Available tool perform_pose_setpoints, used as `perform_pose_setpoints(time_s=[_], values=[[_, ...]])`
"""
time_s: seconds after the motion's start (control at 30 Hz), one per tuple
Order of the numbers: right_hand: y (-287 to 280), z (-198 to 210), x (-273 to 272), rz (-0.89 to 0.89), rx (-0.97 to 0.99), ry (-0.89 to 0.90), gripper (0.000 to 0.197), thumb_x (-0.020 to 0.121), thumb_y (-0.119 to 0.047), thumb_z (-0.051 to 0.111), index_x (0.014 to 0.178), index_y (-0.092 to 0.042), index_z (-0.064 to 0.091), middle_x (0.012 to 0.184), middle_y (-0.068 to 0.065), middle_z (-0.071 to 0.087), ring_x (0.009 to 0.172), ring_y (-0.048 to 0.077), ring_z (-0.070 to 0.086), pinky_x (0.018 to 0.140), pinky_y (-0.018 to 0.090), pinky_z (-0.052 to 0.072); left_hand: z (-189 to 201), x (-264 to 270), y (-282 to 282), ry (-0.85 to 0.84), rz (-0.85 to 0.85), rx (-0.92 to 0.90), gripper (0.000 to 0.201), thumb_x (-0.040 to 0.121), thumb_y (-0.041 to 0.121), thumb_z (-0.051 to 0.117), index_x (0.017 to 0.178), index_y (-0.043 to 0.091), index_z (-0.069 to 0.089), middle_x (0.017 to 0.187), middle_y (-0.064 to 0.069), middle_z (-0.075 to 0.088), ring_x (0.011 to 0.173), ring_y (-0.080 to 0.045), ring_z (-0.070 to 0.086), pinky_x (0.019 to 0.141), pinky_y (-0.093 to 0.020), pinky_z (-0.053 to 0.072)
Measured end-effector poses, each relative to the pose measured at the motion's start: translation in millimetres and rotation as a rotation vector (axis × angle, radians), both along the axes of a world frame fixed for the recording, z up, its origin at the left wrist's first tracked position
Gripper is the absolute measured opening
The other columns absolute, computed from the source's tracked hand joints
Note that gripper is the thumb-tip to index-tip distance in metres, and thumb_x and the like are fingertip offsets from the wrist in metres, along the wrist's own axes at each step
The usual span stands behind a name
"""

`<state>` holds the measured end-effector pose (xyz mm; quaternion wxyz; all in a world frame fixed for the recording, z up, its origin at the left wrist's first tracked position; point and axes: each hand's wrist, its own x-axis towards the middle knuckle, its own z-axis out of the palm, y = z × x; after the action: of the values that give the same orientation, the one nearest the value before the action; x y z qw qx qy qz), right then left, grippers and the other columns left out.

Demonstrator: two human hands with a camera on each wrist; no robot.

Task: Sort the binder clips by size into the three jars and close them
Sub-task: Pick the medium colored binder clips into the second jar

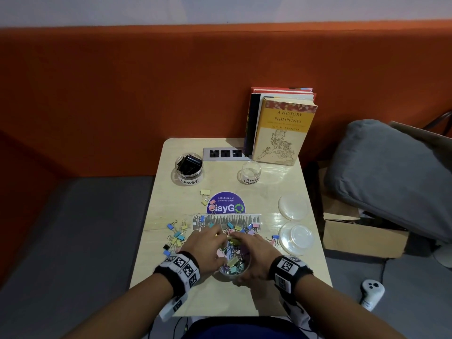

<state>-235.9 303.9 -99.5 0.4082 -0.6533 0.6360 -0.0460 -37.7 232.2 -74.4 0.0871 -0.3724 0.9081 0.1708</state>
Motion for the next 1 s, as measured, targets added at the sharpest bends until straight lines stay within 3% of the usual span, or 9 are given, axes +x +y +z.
perform_pose_setpoints(time_s=[0.2,0.33,0.53,0.63,0.73,0.8,0.87,0.93,1.0], values=[[0.0,2.9,-1.8,-0.013,-0.001,-0.011,0.125,0.042,-0.062,0.087,0.146,-0.046,0.019,0.141,-0.007,0.047,0.127,0.016,0.044,0.107,0.037,0.043,-0.4,-1.3,-21.6,0.159,0.239,0.071,0.015,0.096,0.044,0.048,0.1,0.03,0.052,0.107,0.01,0.053,0.095,-0.014,0.056,0.082,-0.034,0.049],[0.7,2.7,-1.4,-0.015,0.004,-0.011,0.127,0.04,-0.068,0.084,0.145,-0.05,0.016,0.143,-0.009,0.046,0.129,0.016,0.044,0.107,0.039,0.043,-6.3,-1.7,-56.1,0.01,0.355,0.011,0.028,0.099,0.027,0.046,0.125,0.023,0.053,0.128,0.0,0.052,0.113,-0.022,0.054,0.092,-0.04,0.049],[-0.5,5.5,-2.7,-0.028,0.045,-0.013,0.127,0.04,-0.065,0.086,0.145,-0.051,0.015,0.142,-0.006,0.044,0.128,0.02,0.045,0.108,0.041,0.042,-11.5,-5.2,-100.4,-0.277,0.27,0.024,0.076,0.09,0.01,0.059,0.154,0.022,0.02,0.162,0.001,0.017,0.136,-0.03,0.036,0.103,-0.048,0.043],[-0.9,6.5,-2.5,-0.024,0.056,-0.009,0.125,0.041,-0.064,0.086,0.144,-0.05,0.016,0.143,-0.006,0.043,0.129,0.02,0.044,0.108,0.041,0.042,-13.6,-10.4,-111.1,-0.396,0.197,0.024,0.089,0.091,0.012,0.061,0.158,0.021,0.004,0.166,0.005,-0.005,0.141,-0.029,0.029,0.104,-0.049,0.042],[-1.2,6.2,-2.4,-0.019,0.053,-0.009,0.125,0.042,-0.064,0.085,0.145,-0.049,0.015,0.145,-0.008,0.043,0.13,0.019,0.041,0.108,0.042,0.042,-17.4,-14.0,-118.5,-0.454,0.163,0.049,0.092,0.091,0.011,0.061,0.158,0.021,-0.002,0.165,0.006,-0.012,0.144,-0.029,0.025,0.107,-0.05,0.039],[-1.5,5.6,-2.2,-0.018,0.056,-0.01,0.125,0.041,-0.065,0.084,0.145,-0.05,0.015,0.145,-0.009,0.044,0.13,0.019,0.041,0.108,0.043,0.042,-18.3,-15.5,-121.1,-0.464,0.178,0.059,0.093,0.091,0.012,0.062,0.158,0.02,-0.002,0.166,0.005,-0.009,0.144,-0.029,0.026,0.109,-0.049,0.037],[-1.7,5.8,-2.4,-0.016,0.06,-0.012,0.125,0.041,-0.066,0.083,0.144,-0.05,0.015,0.145,-0.009,0.044,0.13,0.019,0.041,0.108,0.043,0.042,-18.4,-15.8,-122.0,-0.439,0.191,0.007,0.091,0.088,0.014,0.066,0.157,0.018,0.007,0.164,-0.003,0.01,0.14,-0.03,0.033,0.107,-0.047,0.038],[-2.3,6.0,-2.8,-0.008,0.057,-0.009,0.125,0.042,-0.065,0.084,0.145,-0.049,0.015,0.146,-0.01,0.043,0.132,0.018,0.039,0.108,0.043,0.041,-18.9,-13.4,-122.4,-0.413,0.18,-0.062,0.078,0.086,0.014,0.068,0.151,0.019,0.024,0.147,-0.009,0.035,0.128,-0.031,0.044,0.099,-0.045,0.044],[-2.4,6.5,-3.0,0.004,0.054,-0.002,0.124,0.044,-0.064,0.084,0.146,-0.047,0.015,0.147,-0.01,0.041,0.133,0.017,0.037,0.109,0.044,0.04,-18.6,-6.5,-122.0,-0.411,0.198,-0.049,0.061,0.086,0.008,0.063,0.14,0.018,0.038,0.13,-0.012,0.045,0.117,-0.032,0.051,0.092,-0.044,0.048]])
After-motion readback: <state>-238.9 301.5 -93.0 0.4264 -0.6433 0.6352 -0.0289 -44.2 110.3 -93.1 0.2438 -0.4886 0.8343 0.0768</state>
